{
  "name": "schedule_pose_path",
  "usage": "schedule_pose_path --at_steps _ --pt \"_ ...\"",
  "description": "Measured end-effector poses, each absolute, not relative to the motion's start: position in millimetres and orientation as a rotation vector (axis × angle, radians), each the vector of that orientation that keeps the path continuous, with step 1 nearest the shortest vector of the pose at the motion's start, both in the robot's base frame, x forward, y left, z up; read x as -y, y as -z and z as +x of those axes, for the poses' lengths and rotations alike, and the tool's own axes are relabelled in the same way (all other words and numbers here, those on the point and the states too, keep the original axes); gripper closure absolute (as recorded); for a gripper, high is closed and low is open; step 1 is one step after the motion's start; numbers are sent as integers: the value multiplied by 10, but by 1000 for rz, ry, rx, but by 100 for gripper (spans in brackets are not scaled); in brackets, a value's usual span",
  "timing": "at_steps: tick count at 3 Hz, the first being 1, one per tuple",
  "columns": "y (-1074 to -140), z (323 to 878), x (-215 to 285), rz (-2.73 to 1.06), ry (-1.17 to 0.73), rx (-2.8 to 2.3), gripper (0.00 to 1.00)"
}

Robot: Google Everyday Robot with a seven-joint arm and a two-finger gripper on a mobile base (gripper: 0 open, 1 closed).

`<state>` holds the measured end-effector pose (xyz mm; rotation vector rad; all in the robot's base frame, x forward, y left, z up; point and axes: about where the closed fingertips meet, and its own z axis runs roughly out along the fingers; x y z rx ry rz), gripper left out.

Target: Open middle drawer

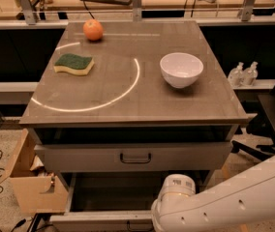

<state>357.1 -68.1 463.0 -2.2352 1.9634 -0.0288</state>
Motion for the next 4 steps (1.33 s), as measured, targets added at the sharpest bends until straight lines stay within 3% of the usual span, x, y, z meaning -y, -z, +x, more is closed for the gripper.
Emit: schedule_pose_path --at_steps 2,4 --pt "-5577 3983 1146 -2165 179 -2068 100" --pt "-6092 4165 1615 -2168 145 -2059 100"
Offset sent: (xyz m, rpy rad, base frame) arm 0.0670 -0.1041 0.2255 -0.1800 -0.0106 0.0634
